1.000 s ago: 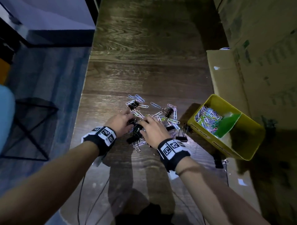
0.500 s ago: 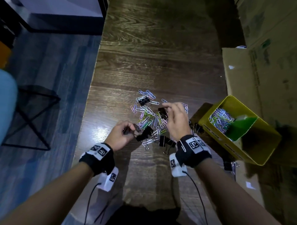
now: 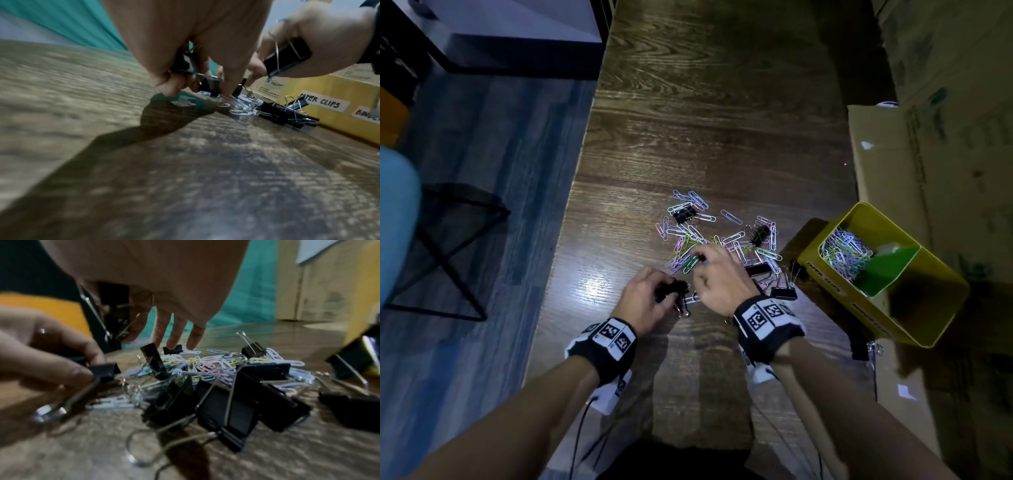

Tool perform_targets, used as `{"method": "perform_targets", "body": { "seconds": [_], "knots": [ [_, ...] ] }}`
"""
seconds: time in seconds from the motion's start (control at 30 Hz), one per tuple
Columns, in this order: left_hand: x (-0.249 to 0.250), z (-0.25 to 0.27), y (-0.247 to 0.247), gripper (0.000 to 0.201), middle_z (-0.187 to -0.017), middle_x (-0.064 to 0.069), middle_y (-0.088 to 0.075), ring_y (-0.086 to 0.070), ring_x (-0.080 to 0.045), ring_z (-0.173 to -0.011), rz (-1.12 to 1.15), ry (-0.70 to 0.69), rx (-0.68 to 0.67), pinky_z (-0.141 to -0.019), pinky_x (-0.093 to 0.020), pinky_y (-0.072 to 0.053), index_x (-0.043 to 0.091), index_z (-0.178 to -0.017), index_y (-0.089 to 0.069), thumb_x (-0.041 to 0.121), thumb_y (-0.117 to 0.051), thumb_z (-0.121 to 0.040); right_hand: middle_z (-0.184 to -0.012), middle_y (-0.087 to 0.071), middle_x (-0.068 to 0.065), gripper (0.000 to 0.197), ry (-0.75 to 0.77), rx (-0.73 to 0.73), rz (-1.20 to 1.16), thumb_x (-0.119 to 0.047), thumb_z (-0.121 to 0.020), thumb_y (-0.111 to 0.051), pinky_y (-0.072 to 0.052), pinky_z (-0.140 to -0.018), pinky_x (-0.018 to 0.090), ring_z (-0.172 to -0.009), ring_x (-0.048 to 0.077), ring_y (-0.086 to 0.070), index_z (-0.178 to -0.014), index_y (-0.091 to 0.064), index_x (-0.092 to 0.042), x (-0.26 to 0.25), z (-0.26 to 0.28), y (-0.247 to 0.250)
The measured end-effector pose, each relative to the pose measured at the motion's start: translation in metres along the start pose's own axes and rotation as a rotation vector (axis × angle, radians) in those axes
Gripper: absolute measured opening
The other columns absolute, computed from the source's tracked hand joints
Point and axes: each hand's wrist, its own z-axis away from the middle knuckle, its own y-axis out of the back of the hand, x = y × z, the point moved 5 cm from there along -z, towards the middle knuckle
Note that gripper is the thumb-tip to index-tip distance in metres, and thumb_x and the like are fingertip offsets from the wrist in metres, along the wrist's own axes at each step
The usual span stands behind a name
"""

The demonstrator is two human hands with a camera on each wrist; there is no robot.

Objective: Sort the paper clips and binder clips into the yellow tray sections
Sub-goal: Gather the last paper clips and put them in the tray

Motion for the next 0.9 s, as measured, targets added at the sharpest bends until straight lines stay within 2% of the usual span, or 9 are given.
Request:
{"method": "perform_targets", "body": {
  "seconds": [0.07, 0.13, 0.33, 0.47, 0.57, 0.67, 0.73, 0.8, 0.9],
  "knots": [
    [-0.006, 0.009, 0.009, 0.033, -0.089, -0.001, -0.060, -0.056, -0.010, -0.081, 0.020, -0.001, 0.029, -0.079, -0.013, -0.041, 0.011, -0.089, -0.066, 0.037, -0.061, -0.069, -0.144, -0.039, -0.002, 0.025, 0.036, -0.059, 0.104, -0.020, -0.086, -0.047, -0.023, -0.106, 0.038, -0.132, 0.018, -0.028, -0.083, -0.071, -0.014, -0.003, 0.000, -0.006],
    [-0.006, 0.021, 0.011, 0.034, -0.088, 0.003, -0.058, -0.053, -0.006, -0.082, 0.011, -0.058, 0.004, -0.078, -0.009, -0.037, 0.012, -0.088, -0.064, 0.039, -0.058, -0.069, -0.142, -0.041, -0.001, 0.026, 0.059, -0.075, 0.133, -0.020, -0.086, -0.047, -0.023, -0.103, 0.037, -0.131, 0.019, -0.030, -0.090, -0.071, -0.012, -0.003, 0.000, -0.011],
    [0.024, 0.055, -0.047, 0.030, -0.100, -0.006, -0.055, -0.050, -0.022, -0.093, -0.204, -0.343, -0.243, -0.081, -0.034, -0.043, 0.014, -0.098, -0.058, 0.036, -0.054, -0.079, -0.109, -0.050, 0.009, 0.023, 0.094, -0.037, 0.170, -0.014, -0.087, -0.046, -0.034, -0.088, 0.037, -0.104, 0.026, -0.045, -0.090, -0.065, -0.001, 0.000, -0.002, -0.026],
    [0.048, 0.055, -0.078, 0.037, -0.111, -0.012, -0.053, -0.047, -0.028, -0.100, -0.308, -0.433, -0.323, -0.082, -0.038, -0.049, 0.016, -0.109, -0.052, 0.041, -0.050, -0.081, -0.104, -0.045, 0.011, 0.017, 0.060, -0.016, 0.016, -0.006, -0.086, -0.045, -0.043, -0.077, 0.035, -0.089, 0.023, -0.048, -0.087, -0.060, 0.002, 0.007, 0.001, -0.024],
    [0.062, 0.052, -0.069, 0.037, -0.111, -0.008, -0.054, -0.050, -0.026, -0.100, -0.272, -0.509, -0.298, -0.082, -0.038, -0.048, 0.020, -0.111, -0.051, 0.047, -0.050, -0.086, -0.096, -0.041, 0.006, 0.012, 0.010, 0.041, -0.142, -0.003, -0.088, -0.043, -0.041, -0.069, 0.028, -0.077, 0.020, -0.050, -0.088, -0.055, -0.002, 0.011, 0.007, -0.012],
    [0.064, 0.034, -0.027, 0.022, -0.092, -0.001, -0.061, -0.056, -0.022, -0.086, -0.198, -0.567, -0.129, -0.075, -0.037, -0.044, 0.018, -0.091, -0.061, 0.038, -0.052, -0.089, -0.097, -0.044, 0.007, 0.016, 0.021, 0.133, -0.218, -0.002, -0.087, -0.043, -0.037, -0.072, 0.026, -0.075, 0.015, -0.048, -0.077, -0.056, -0.004, 0.011, 0.018, 0.009],
    [0.056, 0.000, 0.006, 0.019, -0.085, -0.003, -0.062, -0.056, -0.022, -0.080, -0.199, -0.485, 0.018, -0.072, -0.039, -0.045, 0.015, -0.086, -0.062, 0.031, -0.053, -0.088, -0.098, -0.042, 0.003, 0.020, -0.016, 0.207, -0.238, -0.008, -0.088, -0.039, -0.032, -0.070, 0.017, -0.079, 0.008, -0.045, -0.076, -0.055, -0.008, 0.018, 0.031, 0.025],
    [0.047, -0.044, 0.033, 0.026, -0.095, -0.008, -0.061, -0.057, -0.025, -0.086, -0.233, -0.308, 0.113, -0.076, -0.042, -0.049, 0.012, -0.096, -0.062, 0.034, -0.050, -0.087, -0.096, -0.042, -0.001, 0.021, -0.083, 0.264, -0.271, -0.012, -0.084, -0.035, -0.029, -0.072, 0.012, -0.081, 0.001, -0.041, -0.075, -0.053, -0.015, 0.032, 0.048, 0.035],
    [0.042, -0.105, 0.044, 0.042, -0.118, -0.010, -0.050, -0.055, -0.029, -0.101, -0.383, -0.059, 0.001, -0.084, -0.043, -0.049, 0.017, -0.120, -0.053, 0.041, -0.057, -0.086, -0.089, -0.049, 0.002, 0.025, -0.212, 0.365, -0.290, -0.013, -0.082, -0.037, -0.033, -0.076, 0.019, -0.080, 0.008, -0.045, -0.072, -0.060, -0.011, 0.069, 0.085, 0.035]
  ]
}}
